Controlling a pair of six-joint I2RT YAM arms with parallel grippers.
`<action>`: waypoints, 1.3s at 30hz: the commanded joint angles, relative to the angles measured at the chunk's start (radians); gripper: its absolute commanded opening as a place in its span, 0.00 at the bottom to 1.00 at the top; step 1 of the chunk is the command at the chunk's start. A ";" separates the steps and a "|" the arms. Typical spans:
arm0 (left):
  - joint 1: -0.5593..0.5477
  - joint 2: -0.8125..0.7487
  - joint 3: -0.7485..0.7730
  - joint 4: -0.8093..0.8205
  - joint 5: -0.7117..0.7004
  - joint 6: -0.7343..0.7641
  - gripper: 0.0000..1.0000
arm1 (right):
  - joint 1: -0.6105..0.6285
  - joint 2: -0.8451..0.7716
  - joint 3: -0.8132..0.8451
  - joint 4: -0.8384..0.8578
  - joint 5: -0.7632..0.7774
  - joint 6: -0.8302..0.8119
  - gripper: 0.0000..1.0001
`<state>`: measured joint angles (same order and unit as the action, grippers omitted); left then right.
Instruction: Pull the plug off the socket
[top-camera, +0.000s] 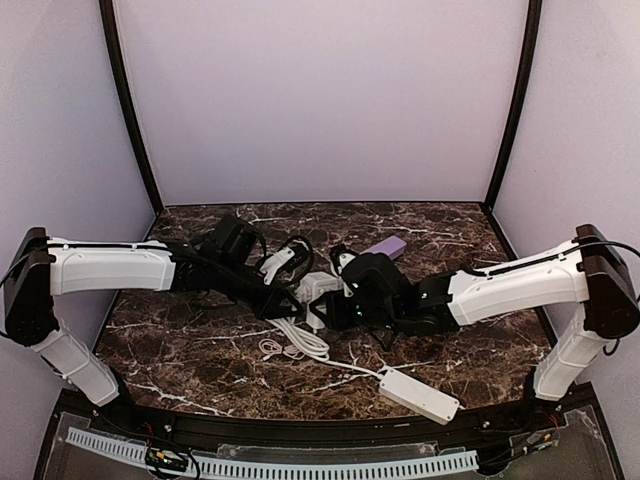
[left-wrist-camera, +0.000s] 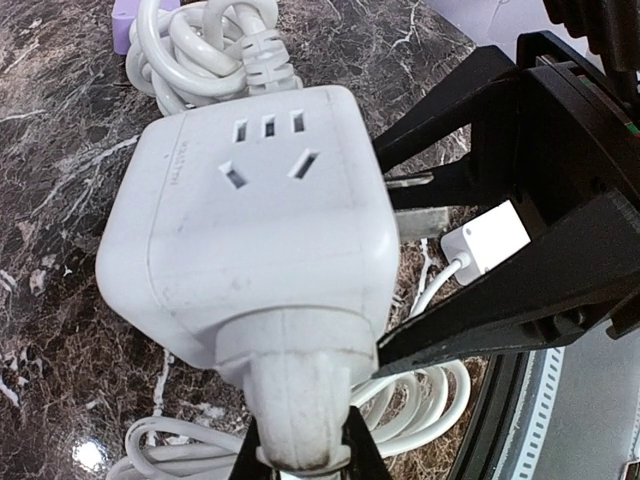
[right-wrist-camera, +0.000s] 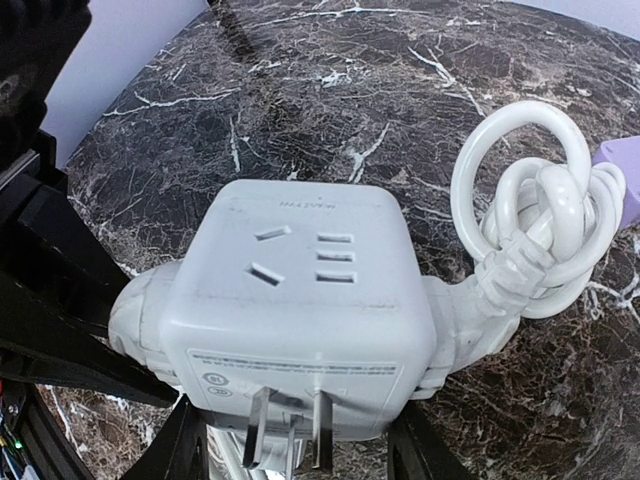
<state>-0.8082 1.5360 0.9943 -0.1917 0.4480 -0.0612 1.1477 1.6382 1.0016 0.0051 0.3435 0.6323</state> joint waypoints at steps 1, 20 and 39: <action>-0.021 -0.084 0.045 -0.009 0.257 0.040 0.01 | -0.036 -0.014 -0.025 0.024 0.181 -0.087 0.00; -0.092 -0.079 0.006 -0.008 -0.026 0.096 0.00 | -0.056 0.010 0.186 -0.168 0.136 0.265 0.00; -0.067 -0.096 0.024 -0.018 0.031 0.075 0.01 | -0.011 0.014 0.046 0.012 0.185 -0.077 0.00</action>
<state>-0.8684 1.5158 0.9955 -0.2020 0.2810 -0.0006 1.1458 1.6520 1.0737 -0.1246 0.3397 0.7273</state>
